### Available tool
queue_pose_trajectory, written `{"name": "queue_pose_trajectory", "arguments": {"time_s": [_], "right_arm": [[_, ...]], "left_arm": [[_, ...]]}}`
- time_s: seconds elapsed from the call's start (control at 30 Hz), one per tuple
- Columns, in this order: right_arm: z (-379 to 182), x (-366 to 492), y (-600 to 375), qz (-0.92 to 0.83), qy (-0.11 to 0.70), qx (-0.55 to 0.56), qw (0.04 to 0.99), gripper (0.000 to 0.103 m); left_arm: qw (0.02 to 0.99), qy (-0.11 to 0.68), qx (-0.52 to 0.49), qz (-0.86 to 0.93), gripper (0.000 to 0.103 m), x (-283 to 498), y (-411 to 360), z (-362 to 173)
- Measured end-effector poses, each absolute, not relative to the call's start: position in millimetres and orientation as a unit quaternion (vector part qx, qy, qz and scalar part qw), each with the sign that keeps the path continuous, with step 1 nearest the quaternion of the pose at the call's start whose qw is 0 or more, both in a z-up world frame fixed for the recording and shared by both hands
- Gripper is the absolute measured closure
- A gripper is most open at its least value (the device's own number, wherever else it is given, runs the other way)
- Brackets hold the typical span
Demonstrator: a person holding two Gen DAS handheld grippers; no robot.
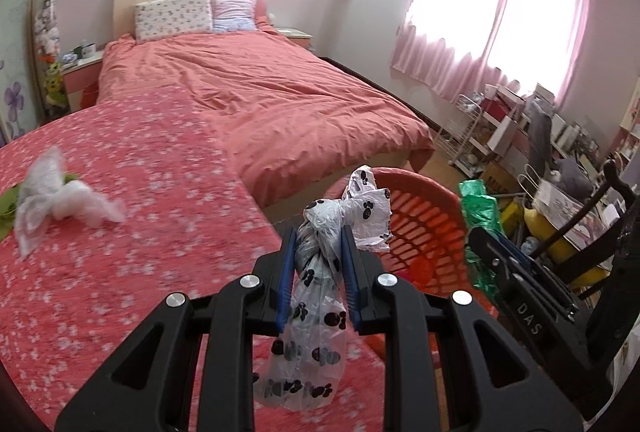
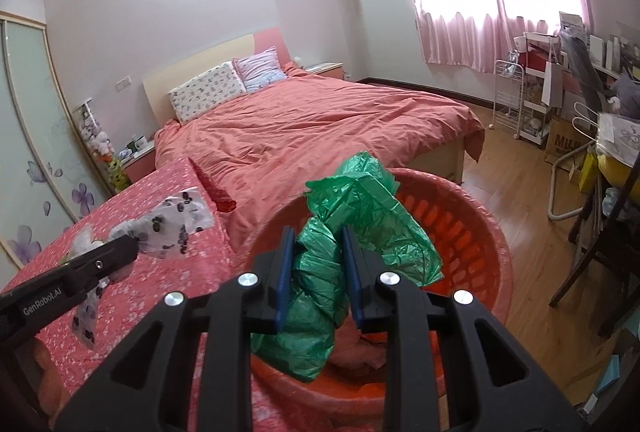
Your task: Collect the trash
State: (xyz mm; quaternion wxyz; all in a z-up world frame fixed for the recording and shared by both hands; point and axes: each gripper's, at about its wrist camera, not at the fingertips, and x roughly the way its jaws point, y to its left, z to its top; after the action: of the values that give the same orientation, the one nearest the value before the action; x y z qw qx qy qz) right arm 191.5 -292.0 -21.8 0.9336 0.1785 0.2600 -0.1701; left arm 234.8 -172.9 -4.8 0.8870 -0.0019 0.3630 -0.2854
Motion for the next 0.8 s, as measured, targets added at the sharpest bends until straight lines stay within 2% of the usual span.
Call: {"name": "queue_pose_trajectory", "arguments": {"time_s": [0.43,0.8], "right_arm": [[-31,192,-330,-0.19,0.252,0.211,0.925,0.079],[-29,193,-340,-0.196,0.241,0.205,0.928,0.079]], "left_arm": [[0.867,0.376,0.012,-0.327,0.08,238,-225,-19],[0.862,0.376,0.017,-0.338,0.08,243,-237,-20]]}}
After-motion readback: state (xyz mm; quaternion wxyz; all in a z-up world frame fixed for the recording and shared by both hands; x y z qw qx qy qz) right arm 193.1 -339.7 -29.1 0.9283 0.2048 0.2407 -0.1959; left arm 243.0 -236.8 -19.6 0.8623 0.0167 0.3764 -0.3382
